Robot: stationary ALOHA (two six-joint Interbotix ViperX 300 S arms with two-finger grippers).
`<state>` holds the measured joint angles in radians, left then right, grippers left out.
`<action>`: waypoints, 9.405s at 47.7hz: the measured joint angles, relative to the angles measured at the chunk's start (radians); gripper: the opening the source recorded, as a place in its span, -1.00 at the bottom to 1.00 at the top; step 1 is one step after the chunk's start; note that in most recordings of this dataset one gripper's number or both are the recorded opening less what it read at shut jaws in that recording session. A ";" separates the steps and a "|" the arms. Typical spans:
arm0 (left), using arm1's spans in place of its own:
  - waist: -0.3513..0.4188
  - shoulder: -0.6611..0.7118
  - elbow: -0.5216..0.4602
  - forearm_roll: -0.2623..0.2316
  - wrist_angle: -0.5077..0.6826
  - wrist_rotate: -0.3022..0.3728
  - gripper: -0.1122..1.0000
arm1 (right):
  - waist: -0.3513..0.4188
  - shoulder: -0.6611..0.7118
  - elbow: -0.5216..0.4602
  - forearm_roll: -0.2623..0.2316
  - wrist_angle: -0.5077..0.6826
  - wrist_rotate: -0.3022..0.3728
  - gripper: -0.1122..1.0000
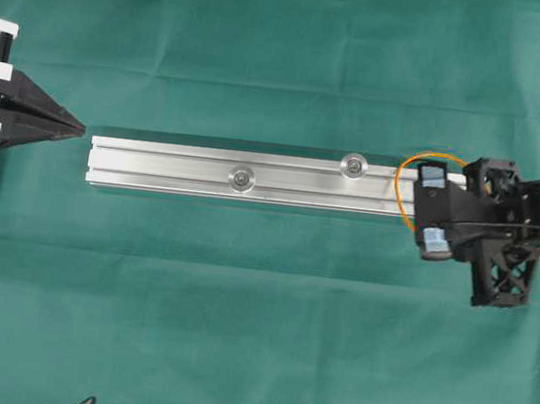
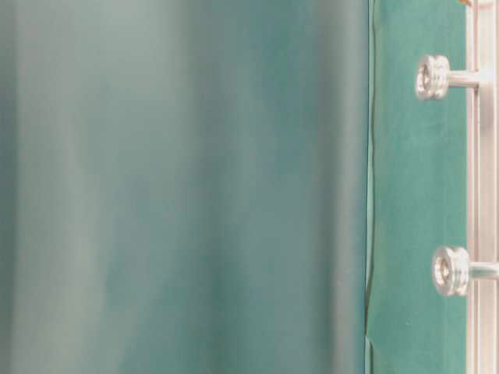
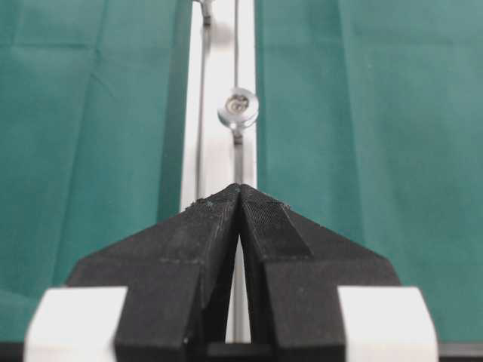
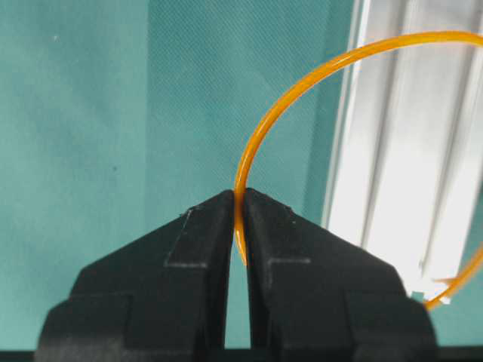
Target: Hook the rubber onto the shaft.
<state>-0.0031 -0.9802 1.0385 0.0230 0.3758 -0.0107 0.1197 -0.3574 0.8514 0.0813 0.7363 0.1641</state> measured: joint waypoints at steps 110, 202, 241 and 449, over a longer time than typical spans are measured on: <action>0.000 -0.003 0.000 0.000 0.002 0.000 -0.80 | -0.028 -0.049 -0.298 -0.101 0.353 -0.005 -0.66; 0.000 -0.003 0.000 0.000 0.000 0.000 -0.80 | -0.043 0.236 -0.565 -0.156 0.331 -0.006 -0.66; 0.000 -0.002 0.000 0.000 0.002 0.000 -0.80 | -0.043 0.261 -0.430 -0.118 0.189 -0.005 -0.66; 0.000 -0.002 0.000 0.002 0.003 0.000 -0.80 | 0.137 0.275 -0.454 -0.078 0.167 0.031 -0.66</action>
<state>-0.0031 -0.9817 1.0385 0.0245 0.3789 -0.0107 0.2562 -0.0828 0.3973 0.0031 0.9035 0.1948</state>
